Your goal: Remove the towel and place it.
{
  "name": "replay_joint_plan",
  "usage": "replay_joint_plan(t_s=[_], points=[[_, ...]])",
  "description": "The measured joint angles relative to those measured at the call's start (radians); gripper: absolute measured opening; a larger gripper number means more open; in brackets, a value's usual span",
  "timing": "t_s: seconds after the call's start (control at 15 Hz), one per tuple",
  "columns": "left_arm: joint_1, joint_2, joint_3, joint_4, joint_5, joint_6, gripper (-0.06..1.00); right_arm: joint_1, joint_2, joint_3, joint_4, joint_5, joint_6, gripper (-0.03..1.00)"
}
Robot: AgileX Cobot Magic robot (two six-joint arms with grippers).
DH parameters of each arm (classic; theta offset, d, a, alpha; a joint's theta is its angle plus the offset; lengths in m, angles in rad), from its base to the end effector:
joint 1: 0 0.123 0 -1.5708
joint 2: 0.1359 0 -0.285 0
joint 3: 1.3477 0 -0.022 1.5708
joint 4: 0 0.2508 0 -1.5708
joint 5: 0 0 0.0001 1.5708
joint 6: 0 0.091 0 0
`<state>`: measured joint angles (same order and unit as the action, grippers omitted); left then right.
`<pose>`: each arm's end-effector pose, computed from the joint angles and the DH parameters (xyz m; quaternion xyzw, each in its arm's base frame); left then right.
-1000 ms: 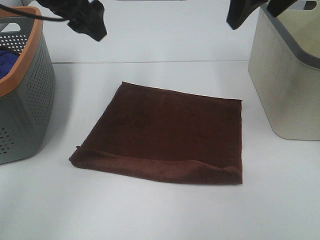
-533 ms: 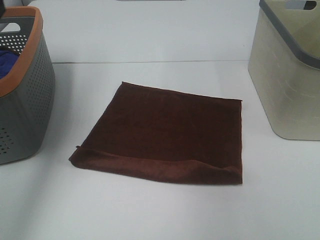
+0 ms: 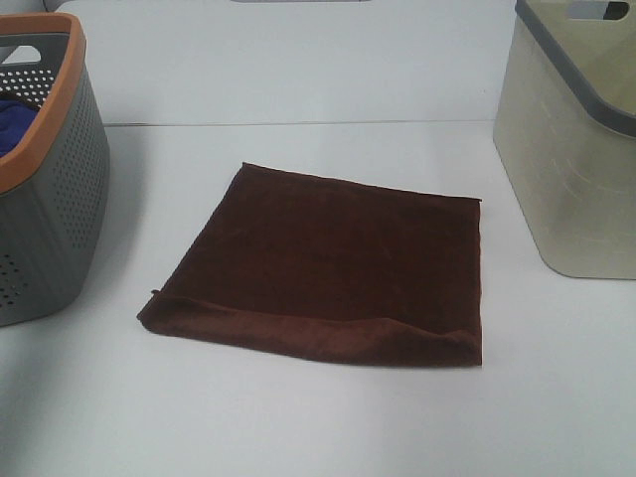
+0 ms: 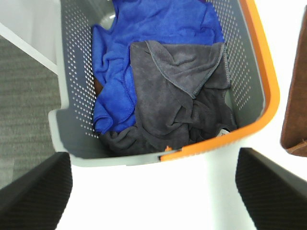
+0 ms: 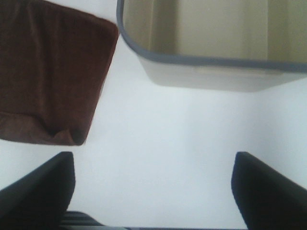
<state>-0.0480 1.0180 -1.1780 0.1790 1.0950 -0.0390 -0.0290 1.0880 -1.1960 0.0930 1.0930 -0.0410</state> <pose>0.1827 0.0057 0.3992 0.0144 0.9316 0.0734 0.3558 0.2016 0.0017 0.3904 0.0009 0.9429 0.0344 0.3312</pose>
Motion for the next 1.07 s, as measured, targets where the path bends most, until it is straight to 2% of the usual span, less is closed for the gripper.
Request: replay_joint_plan(t_s=[0.33, 0.47, 0.8, 0.93, 1.07], points=[[0.000, -0.399, 0.283, 0.005, -0.104, 0.000, 0.87, 0.000, -0.532, 0.412, -0.007, 0.002, -0.001, 0.86], [0.000, -0.556, 0.414, 0.002, -0.117, 0.012, 0.87, 0.000, -0.761, 0.515, -0.030, 0.002, -0.025, 0.86], [0.000, -0.851, 0.606, -0.008, -0.118, 0.028, 0.87, 0.000, -1.089, 0.628, -0.040, 0.002, -0.104, 0.85], [0.000, -0.934, 0.634, -0.018, -0.123, 0.048, 0.87, 0.000, -1.092, 0.653, -0.041, 0.000, -0.107, 0.85], [0.000, -1.012, 0.648, -0.080, -0.124, 0.108, 0.87, 0.000, -1.092, 0.676, -0.041, -0.009, -0.113, 0.85]])
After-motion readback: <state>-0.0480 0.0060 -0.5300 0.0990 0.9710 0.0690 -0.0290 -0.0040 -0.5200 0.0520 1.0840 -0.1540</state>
